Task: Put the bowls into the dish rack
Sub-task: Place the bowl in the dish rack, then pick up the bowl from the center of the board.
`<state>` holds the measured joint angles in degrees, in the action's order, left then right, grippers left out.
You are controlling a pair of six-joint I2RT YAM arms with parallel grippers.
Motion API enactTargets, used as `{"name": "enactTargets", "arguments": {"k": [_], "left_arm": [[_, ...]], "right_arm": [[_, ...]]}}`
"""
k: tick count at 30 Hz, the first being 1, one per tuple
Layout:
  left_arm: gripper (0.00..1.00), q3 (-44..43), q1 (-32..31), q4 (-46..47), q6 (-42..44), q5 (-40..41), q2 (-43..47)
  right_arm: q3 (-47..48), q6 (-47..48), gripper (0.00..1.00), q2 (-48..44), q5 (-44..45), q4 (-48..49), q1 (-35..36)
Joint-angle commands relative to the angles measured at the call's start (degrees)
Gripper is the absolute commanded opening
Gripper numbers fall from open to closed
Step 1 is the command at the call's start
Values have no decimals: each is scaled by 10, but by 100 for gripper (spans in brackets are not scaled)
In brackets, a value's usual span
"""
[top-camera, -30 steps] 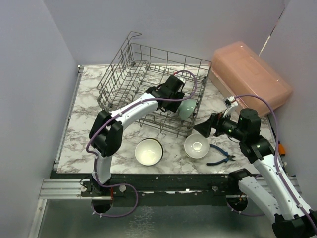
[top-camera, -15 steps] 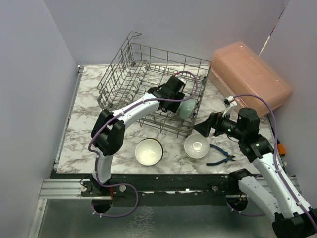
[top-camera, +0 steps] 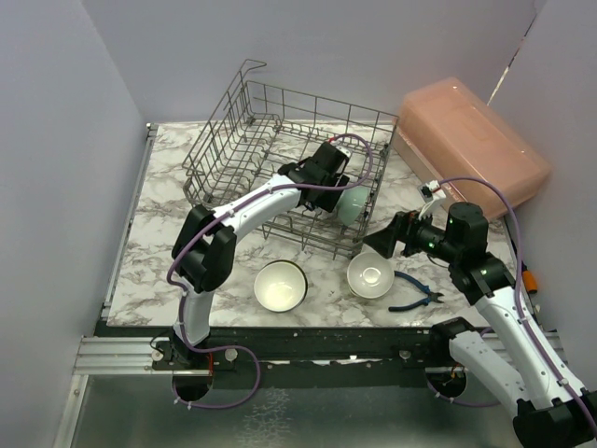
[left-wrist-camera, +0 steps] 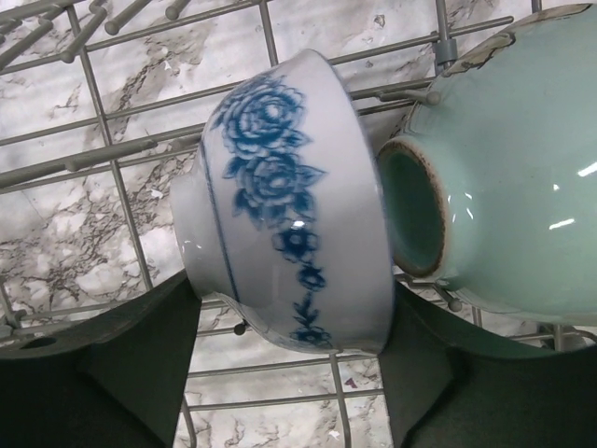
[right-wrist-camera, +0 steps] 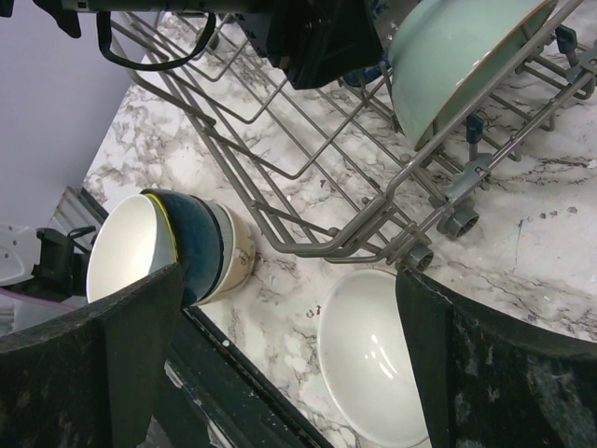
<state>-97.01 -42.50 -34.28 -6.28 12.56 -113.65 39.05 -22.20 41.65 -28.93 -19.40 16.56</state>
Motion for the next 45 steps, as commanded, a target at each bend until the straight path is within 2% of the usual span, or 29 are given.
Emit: {"name": "enactTargets", "arguments": {"k": [1,12,20,27,31,38,45], "left_arm": [[75,3,3,-2,-3,-63,-15],[99,9,8,20,-18,-60,28],[99,24,9,55,-23,-54,91],[99,66,9,103,-18,-92,174],[99,128,9,152,-23,-124,241],[99,304,9,283,-40,-160,377],[99,452,8,384,-106,-185,495]], "right_arm": [[-1,8,100,1,6,-1,4],[2,8,100,-2,6,-4,3],[1,8,100,-3,8,-7,3],[-1,6,100,-8,16,-16,4],[5,1,100,-4,52,-51,4],[-34,-64,100,-30,94,-62,3],[-71,-123,100,-50,110,-90,3]]}}
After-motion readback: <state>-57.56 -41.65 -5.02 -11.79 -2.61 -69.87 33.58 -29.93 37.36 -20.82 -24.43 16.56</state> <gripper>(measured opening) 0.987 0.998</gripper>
